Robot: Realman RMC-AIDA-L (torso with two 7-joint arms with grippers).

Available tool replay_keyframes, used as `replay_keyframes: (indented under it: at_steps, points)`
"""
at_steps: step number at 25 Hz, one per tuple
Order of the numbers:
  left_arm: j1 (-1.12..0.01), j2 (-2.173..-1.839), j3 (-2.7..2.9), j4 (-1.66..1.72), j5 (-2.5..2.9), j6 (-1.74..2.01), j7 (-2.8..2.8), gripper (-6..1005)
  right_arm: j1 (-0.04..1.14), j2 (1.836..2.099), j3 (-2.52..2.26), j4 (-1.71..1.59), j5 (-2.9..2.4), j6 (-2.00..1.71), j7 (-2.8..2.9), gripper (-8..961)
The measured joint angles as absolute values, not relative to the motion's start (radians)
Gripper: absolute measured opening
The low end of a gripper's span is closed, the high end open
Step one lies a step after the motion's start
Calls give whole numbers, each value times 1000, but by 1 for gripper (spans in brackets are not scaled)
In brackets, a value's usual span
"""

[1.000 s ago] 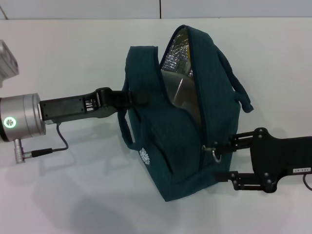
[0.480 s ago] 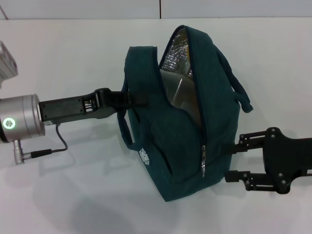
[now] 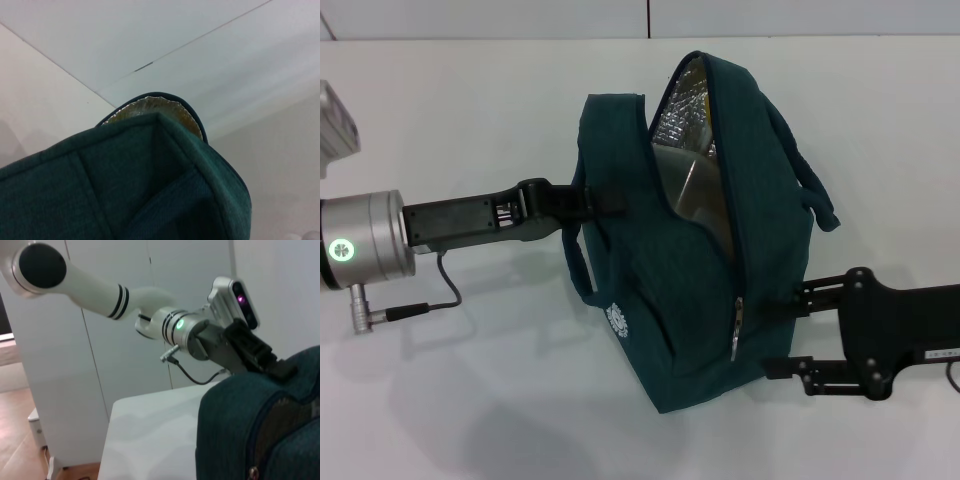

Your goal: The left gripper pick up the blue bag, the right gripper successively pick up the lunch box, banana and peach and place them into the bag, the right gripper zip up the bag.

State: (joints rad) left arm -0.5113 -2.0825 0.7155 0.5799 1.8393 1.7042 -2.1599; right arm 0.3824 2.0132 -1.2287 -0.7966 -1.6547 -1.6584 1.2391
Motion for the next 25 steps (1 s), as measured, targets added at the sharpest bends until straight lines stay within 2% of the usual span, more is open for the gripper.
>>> replay_keyframes:
  at_steps: [14,25]
  points:
    - [-514,-2083,714,580,1839,1704,-2160,46,471,2023,-1299,-708,-1644,-1623,1233,505]
    - [-512,-2082,715,580,1839,1704,-2160,46,464,2017,-1307,-710,-1642,-1598,1237,501]
